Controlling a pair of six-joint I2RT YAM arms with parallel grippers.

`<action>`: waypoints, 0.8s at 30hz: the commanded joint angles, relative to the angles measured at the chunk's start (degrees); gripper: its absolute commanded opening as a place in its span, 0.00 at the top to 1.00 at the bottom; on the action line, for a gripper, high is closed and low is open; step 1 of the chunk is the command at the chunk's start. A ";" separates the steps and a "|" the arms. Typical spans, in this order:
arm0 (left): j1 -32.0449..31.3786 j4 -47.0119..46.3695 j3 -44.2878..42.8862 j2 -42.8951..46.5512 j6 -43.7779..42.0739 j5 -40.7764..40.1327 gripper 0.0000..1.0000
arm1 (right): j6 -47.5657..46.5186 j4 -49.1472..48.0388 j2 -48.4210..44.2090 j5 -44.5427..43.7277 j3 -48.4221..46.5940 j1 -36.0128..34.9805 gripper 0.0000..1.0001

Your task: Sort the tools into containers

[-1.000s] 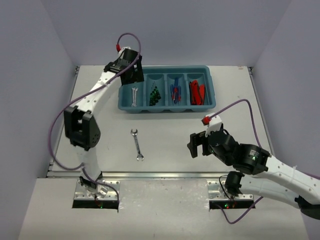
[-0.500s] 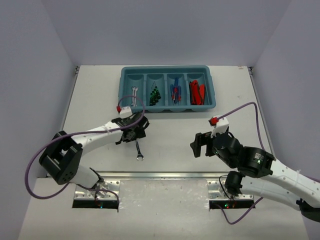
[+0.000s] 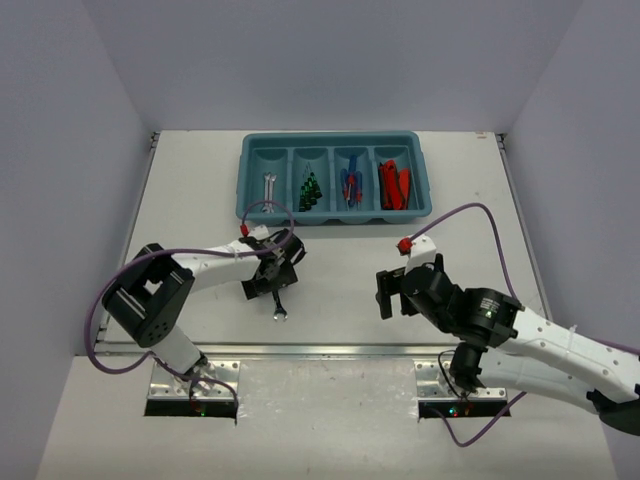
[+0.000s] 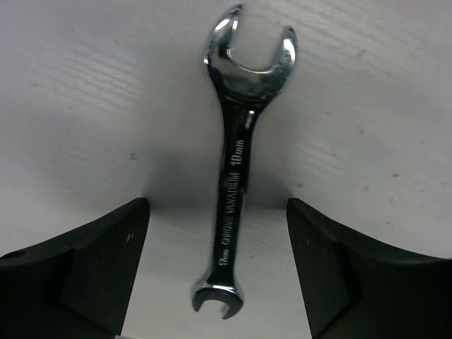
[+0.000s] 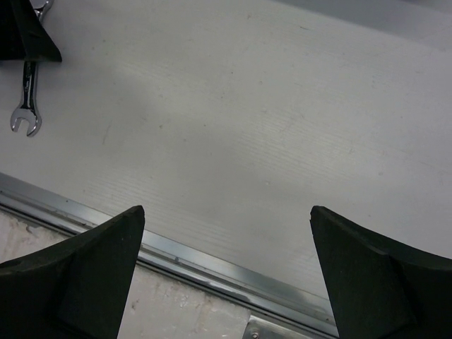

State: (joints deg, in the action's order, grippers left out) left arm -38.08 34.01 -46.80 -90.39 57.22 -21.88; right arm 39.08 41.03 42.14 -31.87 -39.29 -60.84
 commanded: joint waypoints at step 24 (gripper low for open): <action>-0.05 -4.11 4.08 0.29 -6.28 3.43 1.00 | 0.23 -3.94 -4.15 -2.15 1.81 0.11 0.01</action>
State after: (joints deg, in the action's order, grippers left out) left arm -38.09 30.37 -48.24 -92.86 53.83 -19.45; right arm 39.22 39.03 37.50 -31.97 -36.12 -60.84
